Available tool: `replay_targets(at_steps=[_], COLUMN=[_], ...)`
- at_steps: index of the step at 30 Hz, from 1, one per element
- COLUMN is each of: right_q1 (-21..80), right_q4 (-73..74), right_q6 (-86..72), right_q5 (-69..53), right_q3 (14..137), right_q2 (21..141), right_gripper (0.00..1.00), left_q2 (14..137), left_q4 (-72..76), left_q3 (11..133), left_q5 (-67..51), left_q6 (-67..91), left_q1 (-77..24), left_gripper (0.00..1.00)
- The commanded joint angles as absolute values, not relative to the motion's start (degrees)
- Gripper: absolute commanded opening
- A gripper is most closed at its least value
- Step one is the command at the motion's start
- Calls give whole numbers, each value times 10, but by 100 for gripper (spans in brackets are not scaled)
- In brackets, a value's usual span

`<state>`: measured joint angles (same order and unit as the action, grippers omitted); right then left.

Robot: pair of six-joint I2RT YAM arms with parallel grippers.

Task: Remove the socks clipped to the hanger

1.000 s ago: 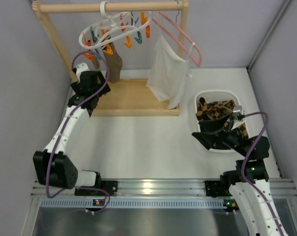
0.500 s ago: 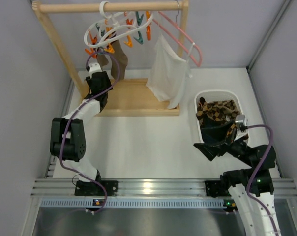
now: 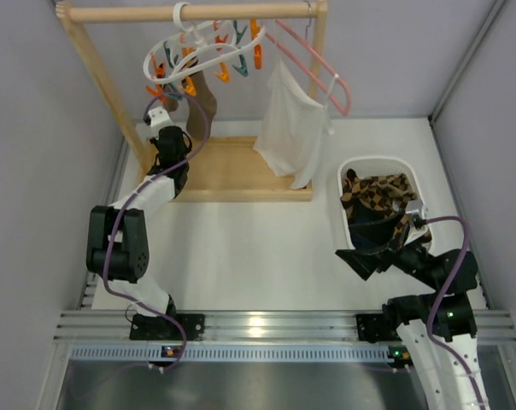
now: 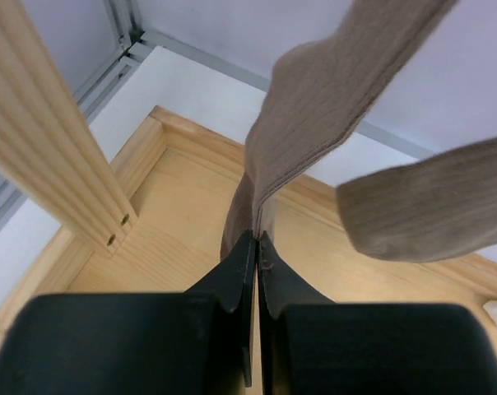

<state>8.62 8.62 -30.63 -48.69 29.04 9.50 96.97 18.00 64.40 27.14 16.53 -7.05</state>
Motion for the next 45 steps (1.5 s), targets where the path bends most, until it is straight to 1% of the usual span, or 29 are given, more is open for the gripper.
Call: replay_targets(at_steps=[1,5,9,14,17,19,22,25,29,31,34,37,41,45], right_q1=[95,94,95,95,95,95,95,95,95,95,94,94,95,94], right_q4=[69,54,62,89,90,91,91,87,109,125,122,114,105,88], right_q6=[-315,-331,-335,-326,-326,-327,-327,-328,-309,-295,-293,-293,-301,-312], right_q5=[-482,-481,-480,-478,-475,-473,-468,-465,-450,-446,-451,-446,-451,-451], right_q3=[305,301,308,328,337,345,355,365,395,417,427,421,405,396], right_q2=[97,97,95,90,91,93,101,116,150,176,185,187,187,179], right_gripper=[92,91,91,91,91,91,90,90,88,87,86,87,87,87], left_q2=[906,845,789,737,694,665,655,672,706,720,712,699,693,699], left_q4=[217,217,217,217,216,216,216,216,214,214,214,214,214,215], left_q3=[602,543,475,440,411,391,384,399,442,473,482,486,491,500], left_q5=[322,407,465,552,573,586,613,650,616,620,601,592,562,530], left_q6=[225,282,325,308,312,315,292,264,222,198,193,185,170,132], left_q1=[-78,-105,-163,-240,-292,-308,-349,-395,-388,-385,-381,-376,-345,-344], left_gripper=[0,0,0,0,0,0,0,0,0,0,0,0,0,0])
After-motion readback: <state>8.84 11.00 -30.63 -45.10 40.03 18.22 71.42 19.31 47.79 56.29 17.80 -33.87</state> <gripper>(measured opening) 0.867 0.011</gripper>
